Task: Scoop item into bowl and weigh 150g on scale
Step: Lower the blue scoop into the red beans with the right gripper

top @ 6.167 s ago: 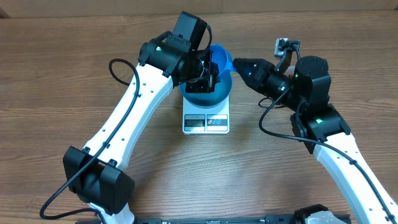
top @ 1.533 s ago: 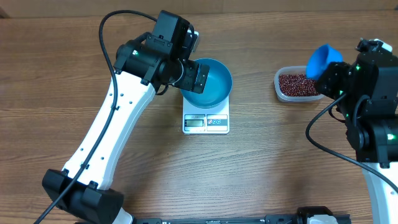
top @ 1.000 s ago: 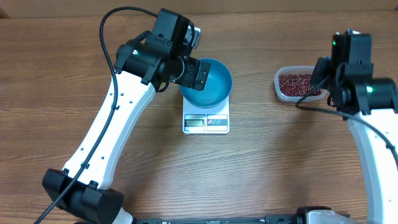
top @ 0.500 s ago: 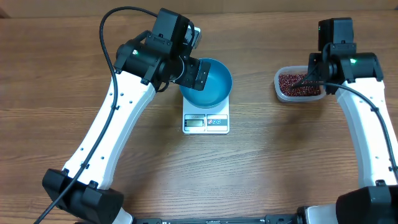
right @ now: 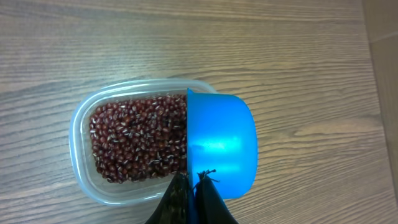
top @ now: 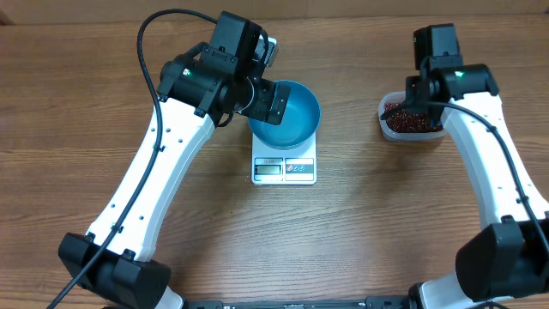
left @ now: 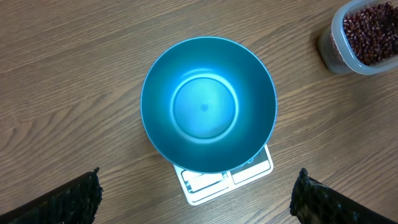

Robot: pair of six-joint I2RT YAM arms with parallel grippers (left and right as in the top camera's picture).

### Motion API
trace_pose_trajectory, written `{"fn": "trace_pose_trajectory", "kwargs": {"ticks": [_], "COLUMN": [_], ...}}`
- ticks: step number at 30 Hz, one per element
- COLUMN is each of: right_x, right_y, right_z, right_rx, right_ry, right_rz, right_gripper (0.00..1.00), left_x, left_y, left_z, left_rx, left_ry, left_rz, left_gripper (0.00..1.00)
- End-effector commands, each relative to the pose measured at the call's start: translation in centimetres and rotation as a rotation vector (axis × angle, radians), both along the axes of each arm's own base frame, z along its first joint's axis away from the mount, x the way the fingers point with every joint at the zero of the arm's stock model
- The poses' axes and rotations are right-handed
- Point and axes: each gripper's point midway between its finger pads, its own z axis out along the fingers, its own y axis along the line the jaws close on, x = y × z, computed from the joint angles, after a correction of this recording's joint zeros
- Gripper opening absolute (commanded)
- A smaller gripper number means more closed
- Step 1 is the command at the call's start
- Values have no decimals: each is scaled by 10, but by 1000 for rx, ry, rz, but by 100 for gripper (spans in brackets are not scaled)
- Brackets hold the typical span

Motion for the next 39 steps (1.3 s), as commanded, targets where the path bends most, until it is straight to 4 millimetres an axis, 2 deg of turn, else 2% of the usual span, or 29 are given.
{"fn": "trace_pose_trajectory", "kwargs": {"ticks": [1, 14, 25, 39], "right_x": [8, 12, 9, 7], "right_y": [3, 2, 3, 14], "right_z": [0, -29, -32, -38], "right_rx": [-2, -15, -12, 56], "right_ry": [-5, 70, 85, 105], "right_rz": [9, 6, 8, 33], "right_gripper": [4, 4, 4, 4], "left_x": [3, 4, 5, 5], "left_y": [-5, -5, -6, -6], "left_z": [6, 7, 8, 8], "left_rx": [-2, -5, -6, -6], "left_ry": [-27, -32, -36, -35], "left_rz": [-26, -27, -27, -26], "left_gripper": [100, 100, 99, 99]}}
